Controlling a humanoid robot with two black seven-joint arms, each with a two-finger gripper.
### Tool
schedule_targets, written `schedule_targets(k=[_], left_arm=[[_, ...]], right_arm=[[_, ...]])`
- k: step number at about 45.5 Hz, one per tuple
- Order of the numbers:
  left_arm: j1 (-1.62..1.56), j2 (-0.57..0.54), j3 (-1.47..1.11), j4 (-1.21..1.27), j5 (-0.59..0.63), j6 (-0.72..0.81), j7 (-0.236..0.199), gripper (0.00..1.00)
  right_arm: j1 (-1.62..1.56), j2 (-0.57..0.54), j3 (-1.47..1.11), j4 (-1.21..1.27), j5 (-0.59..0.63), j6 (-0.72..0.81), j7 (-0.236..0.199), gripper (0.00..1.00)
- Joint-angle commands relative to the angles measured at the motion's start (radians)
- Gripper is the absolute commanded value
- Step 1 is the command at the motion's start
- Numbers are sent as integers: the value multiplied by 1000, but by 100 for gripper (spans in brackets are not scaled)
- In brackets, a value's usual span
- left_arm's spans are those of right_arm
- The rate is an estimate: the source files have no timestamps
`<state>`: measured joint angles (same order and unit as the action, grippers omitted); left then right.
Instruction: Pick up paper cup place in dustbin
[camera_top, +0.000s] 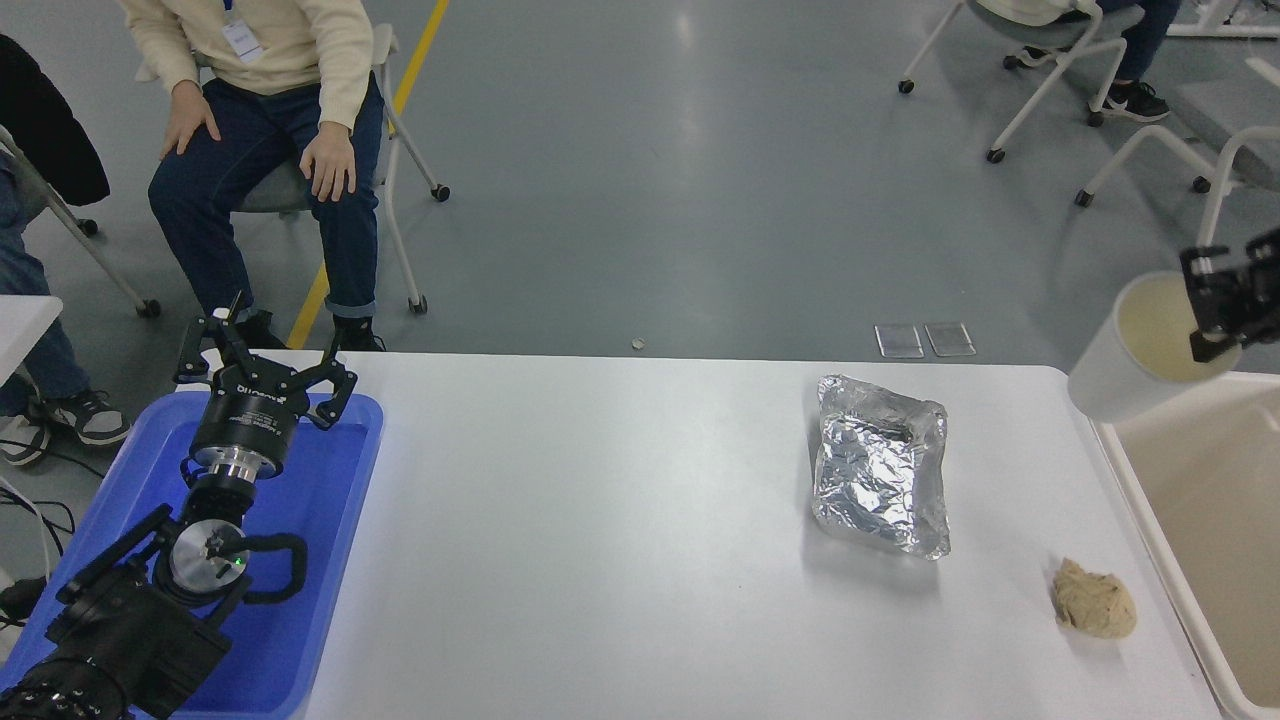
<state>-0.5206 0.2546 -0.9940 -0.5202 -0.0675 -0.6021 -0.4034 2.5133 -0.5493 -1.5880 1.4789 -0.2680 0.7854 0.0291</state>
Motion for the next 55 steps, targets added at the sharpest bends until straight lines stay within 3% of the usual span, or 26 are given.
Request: schedule_targets(k=[1,19,30,42,55], left_arm=[[1,0,0,0,0,2,0,100],[-1,0,0,0,0,2,0,100],[1,0,0,0,0,1,0,100],[1,0,0,0,0,1,0,100],[1,0,0,0,0,1,0,100]], right_arm=[[-103,-158,-66,-83,-8,0,-3,0],[-511,-313,51,-413,-7,-43,-3,0],[-800,-308,180,-604,9,-198,-3,0],[-1209,-298,480,-966,9,-206,-6,0],[-1567,-207,769,-1318,6,-207,-6,0]])
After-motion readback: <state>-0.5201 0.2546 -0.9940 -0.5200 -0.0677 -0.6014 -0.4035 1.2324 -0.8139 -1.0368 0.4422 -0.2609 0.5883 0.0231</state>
